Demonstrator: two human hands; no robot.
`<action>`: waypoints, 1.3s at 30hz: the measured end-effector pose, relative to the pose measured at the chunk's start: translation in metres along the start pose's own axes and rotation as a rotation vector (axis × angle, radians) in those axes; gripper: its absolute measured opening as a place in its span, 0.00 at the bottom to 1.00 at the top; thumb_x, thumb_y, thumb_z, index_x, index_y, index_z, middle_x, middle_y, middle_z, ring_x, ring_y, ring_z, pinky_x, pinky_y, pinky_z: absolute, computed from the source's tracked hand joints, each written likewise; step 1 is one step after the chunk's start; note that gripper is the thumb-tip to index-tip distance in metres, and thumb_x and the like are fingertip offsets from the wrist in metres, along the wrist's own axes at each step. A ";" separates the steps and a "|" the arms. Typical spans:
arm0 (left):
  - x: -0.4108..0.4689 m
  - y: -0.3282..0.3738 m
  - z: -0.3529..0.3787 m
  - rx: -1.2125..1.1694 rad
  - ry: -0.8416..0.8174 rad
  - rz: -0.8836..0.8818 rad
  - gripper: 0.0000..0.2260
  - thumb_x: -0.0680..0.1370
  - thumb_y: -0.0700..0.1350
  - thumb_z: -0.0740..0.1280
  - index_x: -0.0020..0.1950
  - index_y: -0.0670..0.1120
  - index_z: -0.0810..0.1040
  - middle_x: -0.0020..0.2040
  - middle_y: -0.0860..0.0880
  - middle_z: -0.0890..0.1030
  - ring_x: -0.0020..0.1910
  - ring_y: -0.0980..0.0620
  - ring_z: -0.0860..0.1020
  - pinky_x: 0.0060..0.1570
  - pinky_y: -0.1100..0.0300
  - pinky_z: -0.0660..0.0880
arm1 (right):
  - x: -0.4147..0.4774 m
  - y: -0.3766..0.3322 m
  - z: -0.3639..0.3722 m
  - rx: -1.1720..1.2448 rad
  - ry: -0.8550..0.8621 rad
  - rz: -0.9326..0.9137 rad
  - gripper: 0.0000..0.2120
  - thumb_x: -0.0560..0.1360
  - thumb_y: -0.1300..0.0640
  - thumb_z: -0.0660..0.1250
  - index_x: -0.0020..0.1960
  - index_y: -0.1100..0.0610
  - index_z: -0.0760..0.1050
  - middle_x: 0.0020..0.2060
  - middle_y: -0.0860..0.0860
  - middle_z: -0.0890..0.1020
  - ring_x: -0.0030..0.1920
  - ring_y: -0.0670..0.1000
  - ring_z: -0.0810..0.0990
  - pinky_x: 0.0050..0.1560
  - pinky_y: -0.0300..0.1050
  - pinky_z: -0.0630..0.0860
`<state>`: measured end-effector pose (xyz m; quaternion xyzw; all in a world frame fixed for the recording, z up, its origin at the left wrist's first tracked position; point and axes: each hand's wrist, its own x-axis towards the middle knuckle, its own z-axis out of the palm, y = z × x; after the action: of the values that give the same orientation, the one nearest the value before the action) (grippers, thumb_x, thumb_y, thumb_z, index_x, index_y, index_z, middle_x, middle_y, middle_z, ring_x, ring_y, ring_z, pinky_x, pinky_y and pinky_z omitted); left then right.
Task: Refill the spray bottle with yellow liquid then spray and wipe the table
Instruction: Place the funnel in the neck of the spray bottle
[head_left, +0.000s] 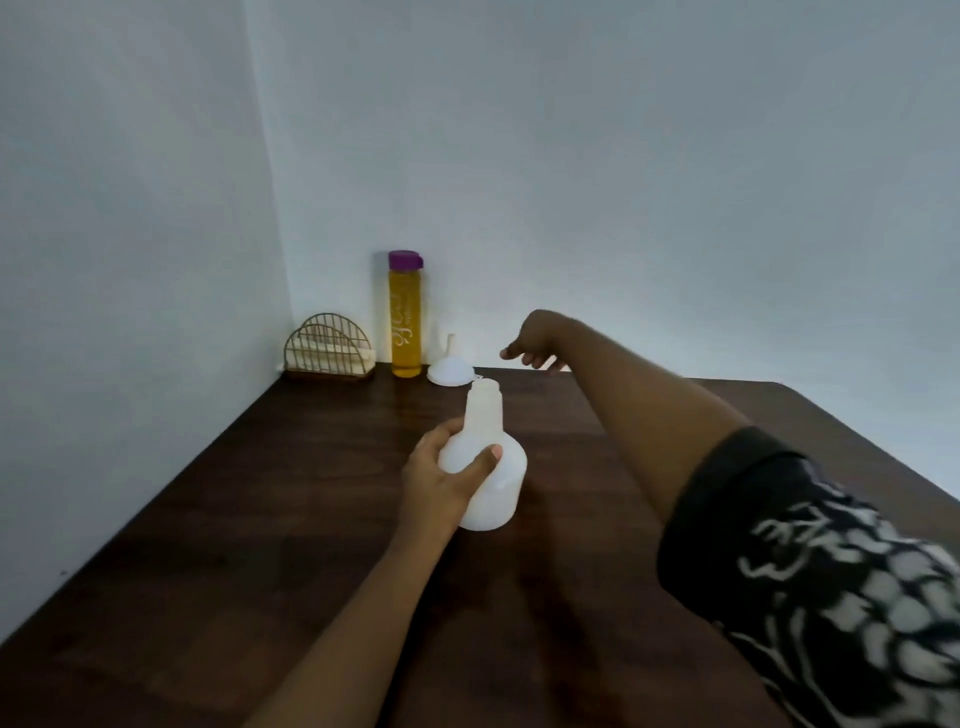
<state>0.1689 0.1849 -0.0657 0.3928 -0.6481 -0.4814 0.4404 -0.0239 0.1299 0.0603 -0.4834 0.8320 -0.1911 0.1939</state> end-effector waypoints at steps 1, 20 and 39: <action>0.000 0.000 -0.001 0.003 0.024 0.021 0.25 0.70 0.52 0.73 0.65 0.51 0.72 0.63 0.50 0.74 0.60 0.50 0.73 0.56 0.51 0.76 | 0.012 -0.004 0.015 -0.040 0.020 -0.032 0.13 0.74 0.52 0.70 0.45 0.63 0.74 0.46 0.58 0.80 0.40 0.52 0.76 0.38 0.43 0.73; 0.013 -0.015 0.005 0.027 0.178 0.156 0.20 0.69 0.53 0.73 0.57 0.60 0.70 0.52 0.70 0.68 0.51 0.69 0.71 0.41 0.80 0.70 | 0.172 -0.013 0.106 0.088 0.263 -0.284 0.19 0.74 0.51 0.68 0.59 0.62 0.73 0.55 0.58 0.78 0.56 0.57 0.76 0.46 0.42 0.66; 0.010 -0.005 -0.001 0.031 0.112 0.047 0.26 0.70 0.55 0.73 0.66 0.50 0.73 0.65 0.49 0.73 0.59 0.51 0.73 0.54 0.54 0.76 | 0.016 0.014 0.032 -0.627 -0.134 0.002 0.11 0.70 0.56 0.73 0.34 0.59 0.74 0.19 0.47 0.78 0.31 0.48 0.77 0.54 0.43 0.75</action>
<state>0.1669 0.1746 -0.0685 0.4102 -0.6390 -0.4382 0.4811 -0.0255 0.1182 0.0235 -0.5305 0.8360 0.1070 0.0903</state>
